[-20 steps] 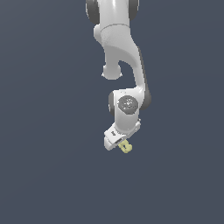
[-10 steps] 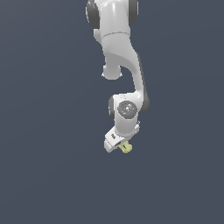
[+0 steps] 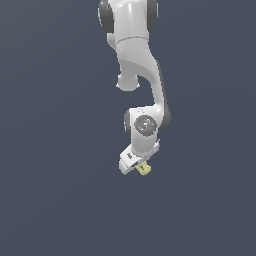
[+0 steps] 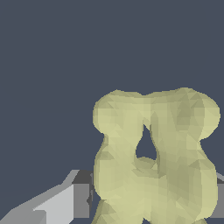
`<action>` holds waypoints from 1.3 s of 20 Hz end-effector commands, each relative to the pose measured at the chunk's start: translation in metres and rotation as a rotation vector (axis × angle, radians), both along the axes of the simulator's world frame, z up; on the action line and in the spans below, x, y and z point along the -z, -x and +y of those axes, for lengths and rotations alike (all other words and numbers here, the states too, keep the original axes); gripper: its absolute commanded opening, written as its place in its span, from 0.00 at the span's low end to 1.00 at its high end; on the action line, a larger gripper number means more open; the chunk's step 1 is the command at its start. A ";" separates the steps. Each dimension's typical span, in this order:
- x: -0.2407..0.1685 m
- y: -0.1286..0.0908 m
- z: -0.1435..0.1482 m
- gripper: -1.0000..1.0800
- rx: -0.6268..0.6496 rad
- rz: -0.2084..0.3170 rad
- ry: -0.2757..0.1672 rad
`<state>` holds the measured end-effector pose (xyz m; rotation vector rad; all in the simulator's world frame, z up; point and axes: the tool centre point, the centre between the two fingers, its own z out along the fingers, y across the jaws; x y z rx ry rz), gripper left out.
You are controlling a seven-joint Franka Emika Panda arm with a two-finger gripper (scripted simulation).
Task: Pick up the object and move it to a goal position.
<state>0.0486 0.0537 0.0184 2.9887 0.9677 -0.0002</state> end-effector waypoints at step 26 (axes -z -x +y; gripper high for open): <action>-0.212 -0.009 -0.040 0.00 -0.001 0.000 -0.001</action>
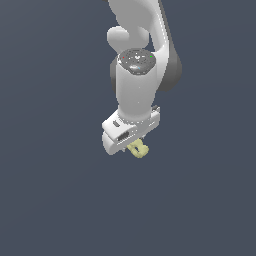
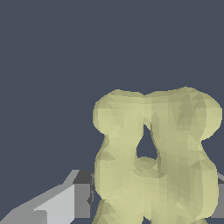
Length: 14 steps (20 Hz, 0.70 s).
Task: Pick up the object and move it to a goal position.
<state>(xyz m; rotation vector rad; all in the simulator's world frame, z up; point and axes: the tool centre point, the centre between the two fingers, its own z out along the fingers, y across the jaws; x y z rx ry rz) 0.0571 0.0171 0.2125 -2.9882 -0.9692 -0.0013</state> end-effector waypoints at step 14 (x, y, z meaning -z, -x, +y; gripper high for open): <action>-0.141 -0.011 -0.027 0.00 0.001 0.001 0.000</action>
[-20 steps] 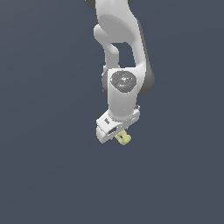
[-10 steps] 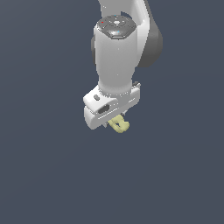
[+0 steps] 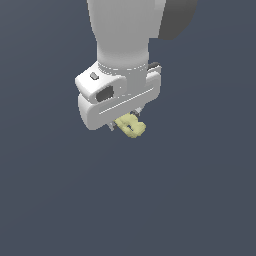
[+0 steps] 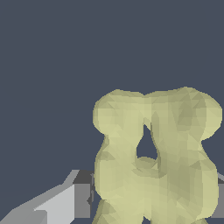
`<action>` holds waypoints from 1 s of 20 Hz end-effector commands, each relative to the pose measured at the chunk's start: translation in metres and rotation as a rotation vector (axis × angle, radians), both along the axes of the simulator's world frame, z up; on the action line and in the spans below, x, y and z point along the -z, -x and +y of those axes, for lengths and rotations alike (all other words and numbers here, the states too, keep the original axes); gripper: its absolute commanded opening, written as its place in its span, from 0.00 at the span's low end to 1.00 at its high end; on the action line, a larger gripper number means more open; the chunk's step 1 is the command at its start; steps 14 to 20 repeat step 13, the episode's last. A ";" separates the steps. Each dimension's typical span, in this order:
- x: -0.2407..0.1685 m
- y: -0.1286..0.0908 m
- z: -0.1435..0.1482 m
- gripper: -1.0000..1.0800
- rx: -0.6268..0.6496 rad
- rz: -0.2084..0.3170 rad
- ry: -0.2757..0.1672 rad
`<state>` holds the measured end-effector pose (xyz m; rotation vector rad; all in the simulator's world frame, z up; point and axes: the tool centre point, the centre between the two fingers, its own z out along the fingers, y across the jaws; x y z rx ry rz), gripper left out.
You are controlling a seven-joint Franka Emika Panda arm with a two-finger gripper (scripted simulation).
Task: Pick up the object and move it to a goal position.
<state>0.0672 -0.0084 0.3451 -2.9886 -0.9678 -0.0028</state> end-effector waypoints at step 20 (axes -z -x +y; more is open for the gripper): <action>-0.030 -0.005 -0.006 0.00 0.001 0.002 0.001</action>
